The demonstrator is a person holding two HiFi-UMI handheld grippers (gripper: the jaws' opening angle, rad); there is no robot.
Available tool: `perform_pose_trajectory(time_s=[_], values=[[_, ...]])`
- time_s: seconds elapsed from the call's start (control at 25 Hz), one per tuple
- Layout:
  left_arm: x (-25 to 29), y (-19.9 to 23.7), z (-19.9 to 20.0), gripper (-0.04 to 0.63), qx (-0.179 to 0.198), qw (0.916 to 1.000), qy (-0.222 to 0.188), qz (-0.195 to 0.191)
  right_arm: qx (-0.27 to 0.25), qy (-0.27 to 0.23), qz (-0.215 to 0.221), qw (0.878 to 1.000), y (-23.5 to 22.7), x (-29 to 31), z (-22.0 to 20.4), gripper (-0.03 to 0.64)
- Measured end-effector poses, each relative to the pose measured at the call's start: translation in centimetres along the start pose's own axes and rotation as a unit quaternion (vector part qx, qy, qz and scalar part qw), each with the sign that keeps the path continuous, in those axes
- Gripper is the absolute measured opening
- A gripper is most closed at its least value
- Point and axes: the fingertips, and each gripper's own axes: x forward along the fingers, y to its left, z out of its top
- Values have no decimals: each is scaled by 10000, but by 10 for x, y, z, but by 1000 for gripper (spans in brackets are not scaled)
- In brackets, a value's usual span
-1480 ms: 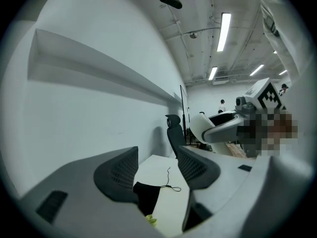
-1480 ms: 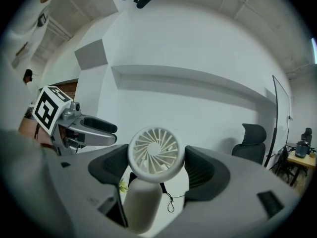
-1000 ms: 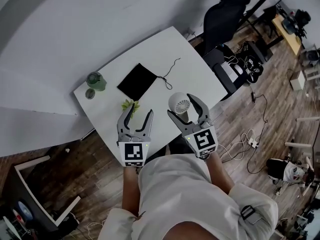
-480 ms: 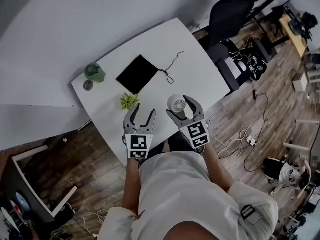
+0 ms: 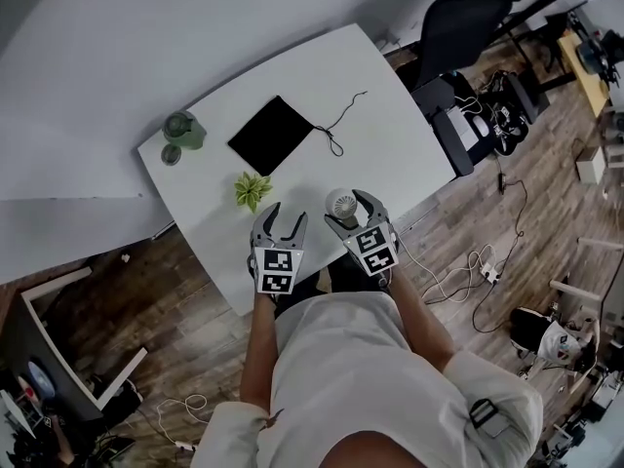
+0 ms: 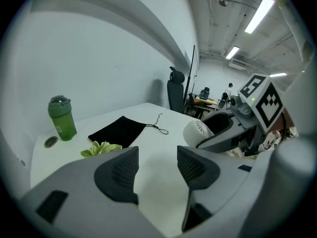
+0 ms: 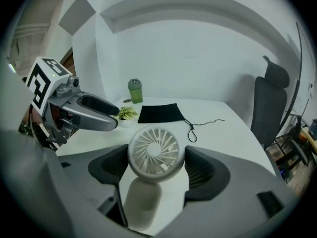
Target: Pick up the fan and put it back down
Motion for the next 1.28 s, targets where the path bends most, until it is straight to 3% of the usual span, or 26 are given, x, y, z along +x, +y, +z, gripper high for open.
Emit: perform_pose_trajectory(time_s=[0.68, 1.28], values=[[25, -5, -42, 238, -191, 9984, 529, -74, -86, 933, 313, 9951, 2, 48, -51, 359], [19, -13, -43, 238, -57, 9982, 562, -180, 80, 984, 264, 9948, 2, 61, -55, 367]])
